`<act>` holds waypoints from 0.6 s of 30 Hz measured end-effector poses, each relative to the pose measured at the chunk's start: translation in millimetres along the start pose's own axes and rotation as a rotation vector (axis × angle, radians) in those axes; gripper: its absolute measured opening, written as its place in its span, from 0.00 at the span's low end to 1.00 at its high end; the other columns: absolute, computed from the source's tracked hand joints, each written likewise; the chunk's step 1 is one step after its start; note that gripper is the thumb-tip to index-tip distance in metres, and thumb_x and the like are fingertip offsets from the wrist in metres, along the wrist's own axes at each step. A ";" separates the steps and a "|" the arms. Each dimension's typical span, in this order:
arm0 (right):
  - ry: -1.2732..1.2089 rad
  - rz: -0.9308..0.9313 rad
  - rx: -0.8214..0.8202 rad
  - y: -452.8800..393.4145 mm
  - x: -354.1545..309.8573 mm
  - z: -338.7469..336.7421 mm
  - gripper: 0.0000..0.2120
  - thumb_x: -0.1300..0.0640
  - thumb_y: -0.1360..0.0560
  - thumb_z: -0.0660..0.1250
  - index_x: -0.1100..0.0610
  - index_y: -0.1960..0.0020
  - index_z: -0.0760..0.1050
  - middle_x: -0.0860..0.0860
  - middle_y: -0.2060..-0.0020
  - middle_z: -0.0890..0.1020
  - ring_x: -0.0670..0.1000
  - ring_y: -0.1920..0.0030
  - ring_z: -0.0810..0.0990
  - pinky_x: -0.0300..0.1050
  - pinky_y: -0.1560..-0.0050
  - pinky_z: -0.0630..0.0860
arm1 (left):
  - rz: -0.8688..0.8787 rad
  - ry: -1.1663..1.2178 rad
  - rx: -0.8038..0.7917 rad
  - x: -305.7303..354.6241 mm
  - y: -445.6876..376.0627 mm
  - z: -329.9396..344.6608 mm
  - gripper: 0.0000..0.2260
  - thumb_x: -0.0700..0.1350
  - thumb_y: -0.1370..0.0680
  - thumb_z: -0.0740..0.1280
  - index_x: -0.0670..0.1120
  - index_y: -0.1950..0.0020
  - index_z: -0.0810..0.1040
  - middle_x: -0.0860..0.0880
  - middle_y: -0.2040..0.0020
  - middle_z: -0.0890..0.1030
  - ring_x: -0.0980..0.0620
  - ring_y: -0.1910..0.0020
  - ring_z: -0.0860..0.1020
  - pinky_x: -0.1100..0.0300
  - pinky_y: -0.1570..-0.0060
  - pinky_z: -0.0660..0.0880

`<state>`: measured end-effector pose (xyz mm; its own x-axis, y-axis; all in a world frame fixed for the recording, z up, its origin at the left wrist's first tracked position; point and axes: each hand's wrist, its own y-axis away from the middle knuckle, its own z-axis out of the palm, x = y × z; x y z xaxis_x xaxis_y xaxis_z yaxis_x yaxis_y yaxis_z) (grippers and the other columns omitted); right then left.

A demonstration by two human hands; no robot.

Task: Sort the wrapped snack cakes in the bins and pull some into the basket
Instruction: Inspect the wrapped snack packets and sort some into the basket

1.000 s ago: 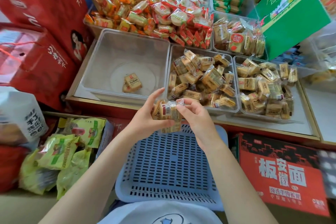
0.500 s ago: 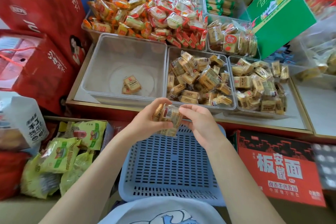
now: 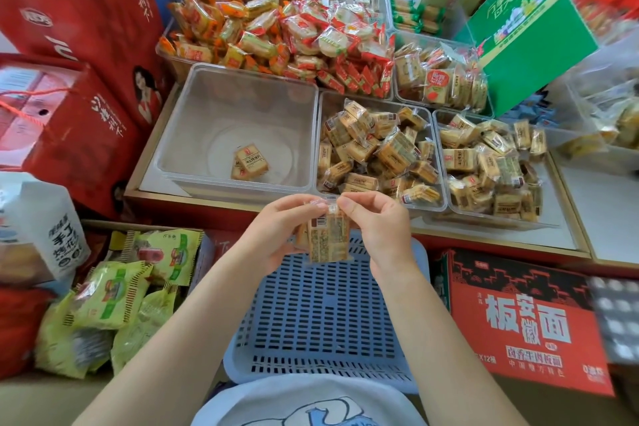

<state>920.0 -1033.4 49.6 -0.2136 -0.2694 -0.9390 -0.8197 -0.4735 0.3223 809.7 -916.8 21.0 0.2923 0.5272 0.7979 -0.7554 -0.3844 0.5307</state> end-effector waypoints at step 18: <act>0.256 0.072 -0.309 -5.5 19.9 2.9 0.15 0.50 0.21 0.71 0.51 0.36 0.76 0.50 0.45 0.82 0.48 0.44 0.81 0.42 0.45 0.79 | -0.050 0.310 0.320 -7.0 -8.9 -3.3 0.09 0.48 0.19 0.70 0.45 0.43 0.83 0.43 0.51 0.85 0.42 0.49 0.84 0.39 0.51 0.83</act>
<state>918.7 -1033.7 28.9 -0.0935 -0.4930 -0.8650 -0.6012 -0.6646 0.4437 812.4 -914.6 9.7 0.0971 0.7344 0.6717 -0.5109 -0.5424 0.6669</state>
